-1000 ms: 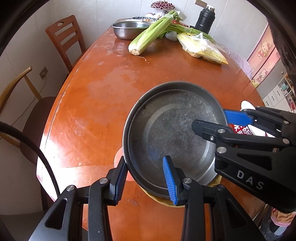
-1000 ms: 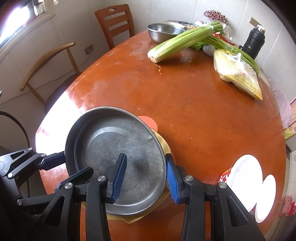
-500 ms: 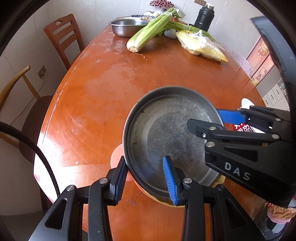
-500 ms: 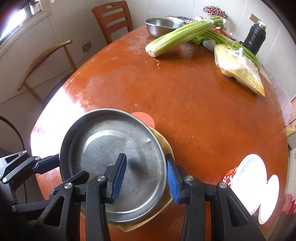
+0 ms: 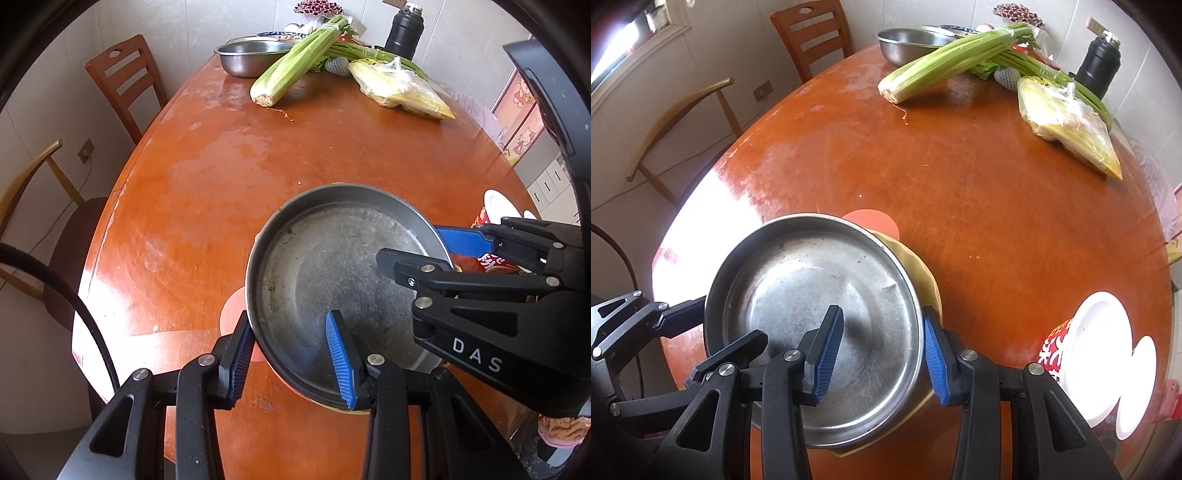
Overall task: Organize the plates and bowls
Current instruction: 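Lower the steel pan with the left tool onto the yellow plate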
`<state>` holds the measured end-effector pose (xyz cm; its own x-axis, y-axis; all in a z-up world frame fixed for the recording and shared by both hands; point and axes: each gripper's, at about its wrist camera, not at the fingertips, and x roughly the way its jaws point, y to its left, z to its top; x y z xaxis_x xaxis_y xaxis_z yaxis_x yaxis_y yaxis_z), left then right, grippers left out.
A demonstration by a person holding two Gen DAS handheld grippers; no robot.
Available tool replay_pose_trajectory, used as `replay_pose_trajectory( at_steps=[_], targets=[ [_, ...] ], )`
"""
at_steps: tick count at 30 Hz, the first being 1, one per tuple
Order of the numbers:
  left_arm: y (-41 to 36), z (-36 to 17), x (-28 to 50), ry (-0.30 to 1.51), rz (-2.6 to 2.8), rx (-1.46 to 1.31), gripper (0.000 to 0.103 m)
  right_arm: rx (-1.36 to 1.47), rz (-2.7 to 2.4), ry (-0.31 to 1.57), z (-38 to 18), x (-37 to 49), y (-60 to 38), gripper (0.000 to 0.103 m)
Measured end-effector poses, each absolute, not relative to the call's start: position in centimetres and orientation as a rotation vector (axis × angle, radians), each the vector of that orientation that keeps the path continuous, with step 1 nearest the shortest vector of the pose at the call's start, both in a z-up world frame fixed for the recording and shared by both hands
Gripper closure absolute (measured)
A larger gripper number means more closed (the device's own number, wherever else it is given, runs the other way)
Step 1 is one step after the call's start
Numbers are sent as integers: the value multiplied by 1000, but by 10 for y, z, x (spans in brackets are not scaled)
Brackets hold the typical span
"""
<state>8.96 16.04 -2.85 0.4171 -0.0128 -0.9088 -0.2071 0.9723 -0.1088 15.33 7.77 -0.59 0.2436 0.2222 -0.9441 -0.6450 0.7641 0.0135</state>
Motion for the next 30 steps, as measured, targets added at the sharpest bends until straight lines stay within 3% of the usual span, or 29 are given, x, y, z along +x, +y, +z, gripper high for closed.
replay_pose_trajectory(
  at_steps=[30],
  targets=[
    [164,-17,84,1073,106,-225,60,-411,560,1076,15,144,72,57]
  ],
)
